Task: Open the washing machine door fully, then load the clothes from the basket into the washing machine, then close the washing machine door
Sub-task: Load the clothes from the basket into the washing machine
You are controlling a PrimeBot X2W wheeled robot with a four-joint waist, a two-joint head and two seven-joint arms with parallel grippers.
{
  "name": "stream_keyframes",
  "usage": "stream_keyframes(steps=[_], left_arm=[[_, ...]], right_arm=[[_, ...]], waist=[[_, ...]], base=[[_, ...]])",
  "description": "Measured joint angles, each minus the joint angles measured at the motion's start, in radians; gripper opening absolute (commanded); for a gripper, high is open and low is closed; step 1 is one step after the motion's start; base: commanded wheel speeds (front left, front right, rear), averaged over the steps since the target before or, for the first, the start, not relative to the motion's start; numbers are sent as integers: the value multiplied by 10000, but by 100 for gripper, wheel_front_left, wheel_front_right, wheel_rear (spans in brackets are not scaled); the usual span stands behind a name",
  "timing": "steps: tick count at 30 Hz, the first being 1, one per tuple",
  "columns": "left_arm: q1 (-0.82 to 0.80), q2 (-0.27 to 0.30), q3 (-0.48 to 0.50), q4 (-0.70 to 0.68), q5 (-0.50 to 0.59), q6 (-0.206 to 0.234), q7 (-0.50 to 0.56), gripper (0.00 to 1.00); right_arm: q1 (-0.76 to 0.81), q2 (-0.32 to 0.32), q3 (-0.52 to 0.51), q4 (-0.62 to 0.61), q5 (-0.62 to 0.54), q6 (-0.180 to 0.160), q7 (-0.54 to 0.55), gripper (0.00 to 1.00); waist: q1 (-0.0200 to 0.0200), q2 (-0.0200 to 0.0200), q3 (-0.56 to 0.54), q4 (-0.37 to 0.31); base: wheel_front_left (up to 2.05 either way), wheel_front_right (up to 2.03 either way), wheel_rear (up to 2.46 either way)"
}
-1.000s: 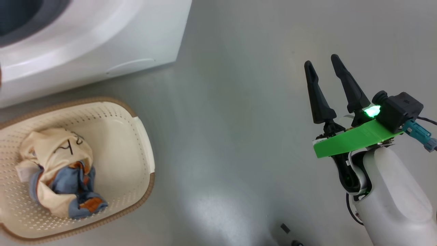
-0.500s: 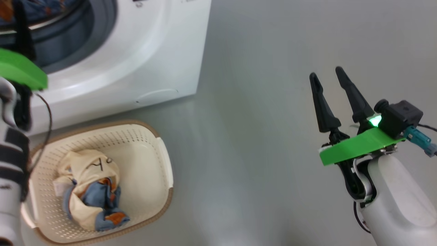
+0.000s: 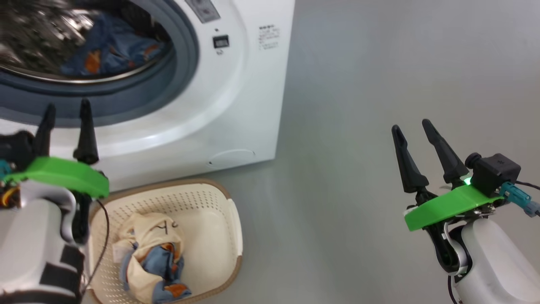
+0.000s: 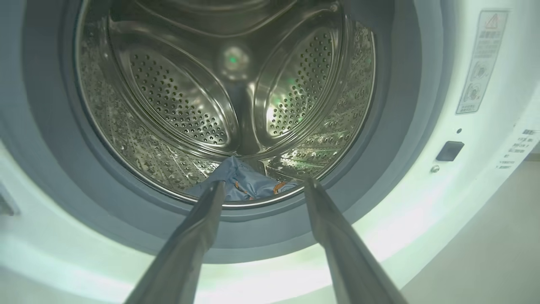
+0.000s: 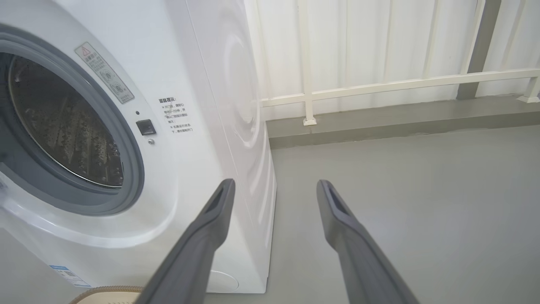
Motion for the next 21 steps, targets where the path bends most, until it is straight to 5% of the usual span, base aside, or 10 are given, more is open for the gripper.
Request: stream_keyframes(steps=[21], left_arm=[[4331, -721, 871, -3348, 1131, 535, 0, 100]], right_arm=[[988, -253, -21, 119, 230, 0, 2, 100]], waist=[[1, 0, -1805, 1095]], base=[[0, 0, 0]])
